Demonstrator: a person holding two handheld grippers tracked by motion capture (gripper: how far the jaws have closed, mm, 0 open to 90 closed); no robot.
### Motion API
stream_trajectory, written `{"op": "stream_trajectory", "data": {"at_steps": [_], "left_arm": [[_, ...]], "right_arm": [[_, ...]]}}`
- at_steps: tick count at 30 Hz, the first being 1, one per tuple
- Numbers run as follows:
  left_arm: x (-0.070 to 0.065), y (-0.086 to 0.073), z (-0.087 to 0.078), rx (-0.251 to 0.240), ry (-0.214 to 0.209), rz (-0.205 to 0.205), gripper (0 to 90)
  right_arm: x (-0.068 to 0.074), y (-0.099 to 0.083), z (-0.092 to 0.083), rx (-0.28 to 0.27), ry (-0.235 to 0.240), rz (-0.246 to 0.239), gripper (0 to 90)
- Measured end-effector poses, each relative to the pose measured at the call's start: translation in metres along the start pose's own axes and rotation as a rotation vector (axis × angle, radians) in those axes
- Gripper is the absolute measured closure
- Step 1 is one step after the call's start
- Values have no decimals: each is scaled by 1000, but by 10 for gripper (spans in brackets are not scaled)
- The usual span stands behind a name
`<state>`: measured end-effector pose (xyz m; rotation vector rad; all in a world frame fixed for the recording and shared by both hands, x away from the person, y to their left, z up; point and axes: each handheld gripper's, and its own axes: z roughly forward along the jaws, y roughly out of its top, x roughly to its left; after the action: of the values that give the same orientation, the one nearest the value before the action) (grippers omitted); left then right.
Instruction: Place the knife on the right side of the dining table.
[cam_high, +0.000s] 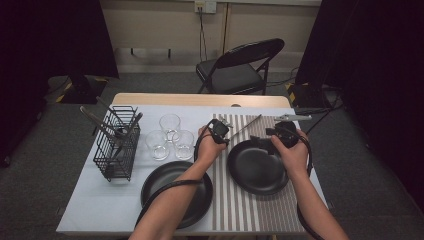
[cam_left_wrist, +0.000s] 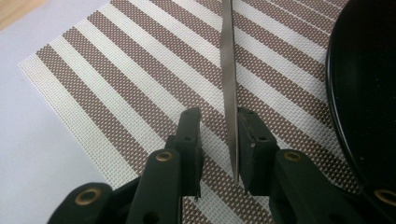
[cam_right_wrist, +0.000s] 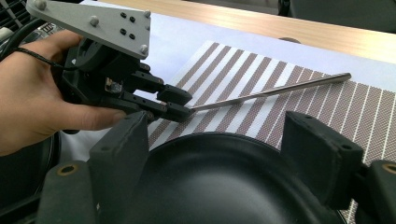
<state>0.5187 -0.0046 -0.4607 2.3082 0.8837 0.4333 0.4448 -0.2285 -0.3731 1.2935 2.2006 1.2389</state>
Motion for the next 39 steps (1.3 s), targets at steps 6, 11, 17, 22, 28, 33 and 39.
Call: {"op": "stream_trajectory", "data": {"at_steps": [6,11,17,22,28,33,39], "left_arm": [[0,-1,1,-8,-3,-10,690],[0,0,0,-3,-1,-9,679],[1,-1,-1,-1,-1,-19,661],[2,-1,-4,-24,-7,-39,637],[5,1,-11,-38,-16,-61,616],[7,1,-20,-51,-53,-87,581],[5,0,-31,-66,-97,-120,527]], "right_arm": [[0,-4,0,0,6,4,228],[0,-9,2,6,8,5,228],[-2,-11,2,8,7,11,229],[-2,-13,3,12,6,11,229],[-3,-15,4,14,5,17,229],[-1,-13,4,16,4,12,229],[2,-10,4,19,3,1,229]]}}
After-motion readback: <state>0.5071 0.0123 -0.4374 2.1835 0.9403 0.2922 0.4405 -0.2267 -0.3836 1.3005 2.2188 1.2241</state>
